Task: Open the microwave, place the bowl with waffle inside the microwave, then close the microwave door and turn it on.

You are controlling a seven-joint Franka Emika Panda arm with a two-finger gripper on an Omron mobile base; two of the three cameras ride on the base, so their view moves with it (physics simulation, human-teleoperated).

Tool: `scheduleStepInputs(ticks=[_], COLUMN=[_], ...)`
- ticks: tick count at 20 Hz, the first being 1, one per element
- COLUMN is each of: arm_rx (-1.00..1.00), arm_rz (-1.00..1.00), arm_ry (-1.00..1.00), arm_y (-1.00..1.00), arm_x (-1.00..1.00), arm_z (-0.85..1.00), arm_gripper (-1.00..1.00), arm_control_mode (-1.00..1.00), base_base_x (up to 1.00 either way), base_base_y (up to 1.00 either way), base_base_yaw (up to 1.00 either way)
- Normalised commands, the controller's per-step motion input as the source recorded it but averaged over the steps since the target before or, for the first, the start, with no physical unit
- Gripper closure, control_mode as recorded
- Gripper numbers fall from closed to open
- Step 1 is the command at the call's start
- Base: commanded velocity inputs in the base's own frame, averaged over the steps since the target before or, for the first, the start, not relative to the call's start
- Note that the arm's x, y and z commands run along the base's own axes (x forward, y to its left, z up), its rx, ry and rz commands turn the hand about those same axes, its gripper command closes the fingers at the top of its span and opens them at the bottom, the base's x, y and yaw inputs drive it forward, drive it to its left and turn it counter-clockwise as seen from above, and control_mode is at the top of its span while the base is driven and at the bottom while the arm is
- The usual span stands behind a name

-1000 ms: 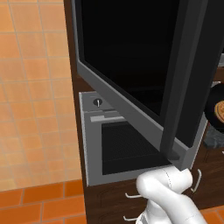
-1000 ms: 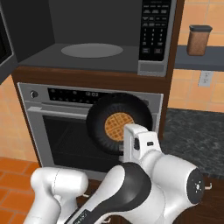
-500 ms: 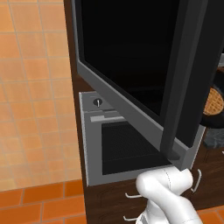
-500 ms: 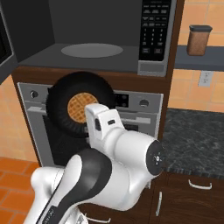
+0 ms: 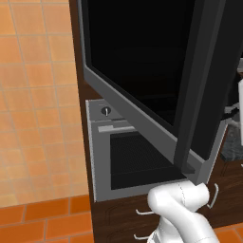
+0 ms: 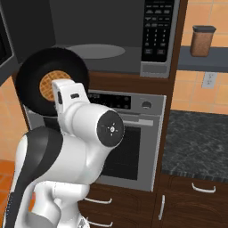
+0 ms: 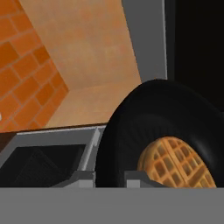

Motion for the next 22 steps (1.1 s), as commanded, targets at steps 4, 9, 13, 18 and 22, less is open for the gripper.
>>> scheduleStepInputs(ticks=[4, 9, 13, 18, 22], arm_rx=[0.00, 0.00, -0.08, -0.11, -0.04], arm_rz=[0.00, -0.07, -0.11, -0.12, -0.09], arm_ry=[0.01, 0.13, 0.09, 0.11, 0.12], arm_y=[0.47, 0.10, 0.11, 0.06, 0.00], arm_x=[0.01, 0.04, 0.09, 0.20, 0.45], arm_z=[0.58, 0.36, 0.32, 0.24, 0.02], arm_gripper=[1.00, 1.00, 1.00, 1.00, 1.00], arm_control_mode=[-1.00, -1.00, -1.00, -1.00, -1.00], base_base_x=[0.00, 0.00, 0.00, 0.00, 0.00], base_base_y=[0.00, 0.00, 0.00, 0.00, 0.00], base_base_yaw=[0.00, 0.00, 0.00, 0.00, 0.00])
